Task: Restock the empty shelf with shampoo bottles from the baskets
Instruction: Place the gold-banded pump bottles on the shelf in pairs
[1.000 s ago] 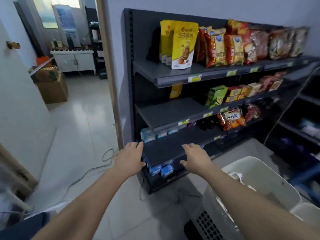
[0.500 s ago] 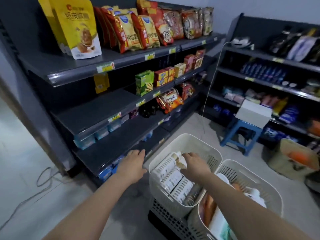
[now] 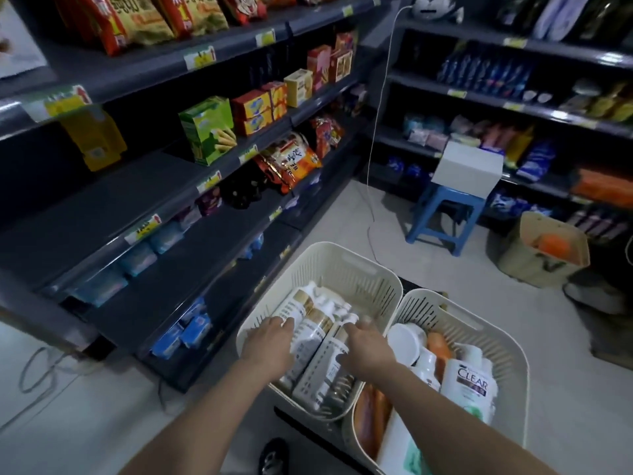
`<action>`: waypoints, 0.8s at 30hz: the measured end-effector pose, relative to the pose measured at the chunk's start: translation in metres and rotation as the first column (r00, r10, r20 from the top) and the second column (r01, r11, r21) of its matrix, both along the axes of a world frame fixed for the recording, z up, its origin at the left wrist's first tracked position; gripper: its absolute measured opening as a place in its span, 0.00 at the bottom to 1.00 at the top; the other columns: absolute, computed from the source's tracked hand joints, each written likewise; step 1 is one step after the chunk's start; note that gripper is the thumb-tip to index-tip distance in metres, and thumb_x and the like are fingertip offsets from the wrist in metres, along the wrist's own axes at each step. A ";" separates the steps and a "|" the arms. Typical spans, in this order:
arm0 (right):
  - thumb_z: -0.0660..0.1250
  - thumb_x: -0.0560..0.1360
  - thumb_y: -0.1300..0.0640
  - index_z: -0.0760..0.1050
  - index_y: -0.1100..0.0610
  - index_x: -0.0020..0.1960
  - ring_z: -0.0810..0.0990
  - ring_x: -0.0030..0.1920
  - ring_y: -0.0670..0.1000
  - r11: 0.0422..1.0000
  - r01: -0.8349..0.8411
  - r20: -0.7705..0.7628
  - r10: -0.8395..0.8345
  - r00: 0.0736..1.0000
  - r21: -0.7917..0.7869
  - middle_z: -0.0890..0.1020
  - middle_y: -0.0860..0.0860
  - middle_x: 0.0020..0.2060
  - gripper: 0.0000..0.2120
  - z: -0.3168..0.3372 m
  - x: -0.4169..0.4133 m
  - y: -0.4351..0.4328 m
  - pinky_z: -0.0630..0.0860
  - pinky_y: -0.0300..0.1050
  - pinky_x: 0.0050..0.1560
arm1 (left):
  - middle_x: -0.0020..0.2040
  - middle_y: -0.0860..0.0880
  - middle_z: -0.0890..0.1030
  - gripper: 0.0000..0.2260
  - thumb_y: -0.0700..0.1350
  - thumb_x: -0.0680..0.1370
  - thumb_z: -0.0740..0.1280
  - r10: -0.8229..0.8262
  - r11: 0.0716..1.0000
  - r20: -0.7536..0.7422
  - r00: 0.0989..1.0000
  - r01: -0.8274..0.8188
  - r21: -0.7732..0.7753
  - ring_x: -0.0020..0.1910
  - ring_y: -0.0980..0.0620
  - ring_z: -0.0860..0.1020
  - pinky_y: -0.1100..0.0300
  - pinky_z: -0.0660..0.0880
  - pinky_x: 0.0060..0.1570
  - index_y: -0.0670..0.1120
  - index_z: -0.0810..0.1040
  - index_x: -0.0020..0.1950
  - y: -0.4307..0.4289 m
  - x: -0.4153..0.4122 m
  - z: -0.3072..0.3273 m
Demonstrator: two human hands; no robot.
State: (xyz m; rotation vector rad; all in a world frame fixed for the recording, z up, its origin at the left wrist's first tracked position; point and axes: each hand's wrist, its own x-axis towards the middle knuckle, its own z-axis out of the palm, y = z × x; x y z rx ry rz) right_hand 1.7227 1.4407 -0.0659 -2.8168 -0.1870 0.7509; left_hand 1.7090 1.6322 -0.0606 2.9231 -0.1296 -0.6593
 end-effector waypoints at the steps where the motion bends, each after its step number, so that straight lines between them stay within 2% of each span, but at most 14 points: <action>1: 0.67 0.76 0.50 0.65 0.56 0.72 0.69 0.67 0.58 1.000 0.018 -0.014 -0.018 1.000 0.013 0.72 0.57 0.66 0.27 -0.006 0.004 0.000 0.70 0.50 0.66 | 0.70 0.46 0.67 0.28 0.49 0.77 0.65 -0.009 1.000 -0.021 1.000 0.009 0.007 0.70 0.46 0.65 0.51 0.69 0.64 0.47 0.60 0.75 -0.001 0.007 -0.006; 8: 0.66 0.77 0.52 0.66 0.58 0.71 0.70 0.67 0.56 0.978 0.209 -0.192 -0.201 0.961 0.022 0.71 0.56 0.67 0.25 -0.045 0.029 0.007 0.70 0.50 0.68 | 0.70 0.47 0.67 0.25 0.50 0.78 0.67 -0.061 0.998 -0.124 0.990 0.060 -0.015 0.68 0.47 0.66 0.55 0.65 0.67 0.46 0.64 0.72 0.004 0.052 -0.049; 11: 0.66 0.77 0.54 0.68 0.59 0.68 0.75 0.62 0.54 0.940 0.340 -0.296 -0.319 0.900 0.019 0.74 0.55 0.63 0.22 -0.063 0.037 0.015 0.74 0.48 0.65 | 0.73 0.45 0.62 0.33 0.48 0.77 0.68 -0.039 0.999 -0.158 0.987 0.036 -0.017 0.71 0.46 0.62 0.54 0.62 0.70 0.43 0.56 0.77 0.004 0.068 -0.068; 14: 0.70 0.74 0.55 0.66 0.59 0.66 0.79 0.55 0.53 0.846 0.532 -0.389 -0.477 0.788 0.040 0.77 0.54 0.58 0.24 -0.082 0.043 0.025 0.79 0.45 0.56 | 0.78 0.41 0.53 0.39 0.48 0.78 0.67 0.030 0.999 -0.209 0.978 -0.033 -0.010 0.76 0.43 0.54 0.51 0.57 0.74 0.41 0.46 0.79 0.003 0.080 -0.086; 15: 0.71 0.74 0.55 0.64 0.59 0.65 0.80 0.54 0.54 0.794 0.605 -0.432 -0.529 0.731 0.051 0.78 0.54 0.57 0.25 -0.088 0.045 0.027 0.79 0.44 0.52 | 0.79 0.41 0.50 0.38 0.49 0.78 0.66 0.066 0.997 -0.222 0.973 -0.071 -0.012 0.77 0.43 0.51 0.50 0.56 0.74 0.40 0.45 0.79 0.001 0.083 -0.090; 17: 0.71 0.75 0.55 0.65 0.58 0.57 0.82 0.51 0.55 0.653 0.753 -0.523 -0.617 0.588 0.077 0.79 0.54 0.53 0.18 -0.098 0.048 0.031 0.81 0.46 0.50 | 0.79 0.41 0.51 0.37 0.49 0.79 0.64 0.138 0.990 -0.208 0.968 -0.142 -0.007 0.77 0.42 0.52 0.49 0.57 0.73 0.40 0.46 0.79 -0.004 0.090 -0.099; 19: 0.70 0.76 0.57 0.67 0.57 0.47 0.83 0.46 0.54 0.435 0.893 -0.598 -0.688 0.411 0.113 0.81 0.53 0.45 0.11 -0.107 0.049 0.033 0.82 0.49 0.48 | 0.77 0.41 0.57 0.37 0.50 0.78 0.65 0.198 0.980 -0.169 0.966 -0.196 0.026 0.74 0.42 0.58 0.50 0.59 0.72 0.39 0.48 0.78 -0.011 0.096 -0.105; 21: 0.71 0.76 0.57 0.71 0.56 0.44 0.83 0.40 0.54 0.192 0.971 -0.650 -0.721 0.238 0.143 0.82 0.54 0.39 0.09 -0.115 0.050 0.035 0.81 0.50 0.41 | 0.74 0.41 0.61 0.37 0.51 0.77 0.66 0.247 0.968 -0.147 0.958 -0.239 0.069 0.71 0.42 0.62 0.52 0.61 0.70 0.38 0.51 0.77 -0.016 0.103 -0.109; 23: 0.72 0.75 0.57 0.73 0.58 0.42 0.81 0.34 0.53 -0.003 0.991 -0.703 -0.705 0.092 0.132 0.82 0.54 0.36 0.09 -0.119 0.049 0.037 0.76 0.45 0.33 | 0.72 0.40 0.64 0.36 0.54 0.77 0.66 0.258 0.963 -0.135 0.957 -0.242 0.121 0.69 0.43 0.64 0.53 0.62 0.68 0.37 0.54 0.76 -0.019 0.109 -0.112; 24: 0.72 0.75 0.57 0.74 0.58 0.42 0.81 0.33 0.53 -0.069 0.991 -0.721 -0.692 0.037 0.117 0.81 0.55 0.35 0.09 -0.120 0.049 0.038 0.74 0.43 0.32 | 0.71 0.40 0.64 0.36 0.55 0.77 0.65 0.253 0.962 -0.137 0.958 -0.233 0.143 0.69 0.43 0.64 0.53 0.62 0.68 0.37 0.54 0.76 -0.020 0.110 -0.113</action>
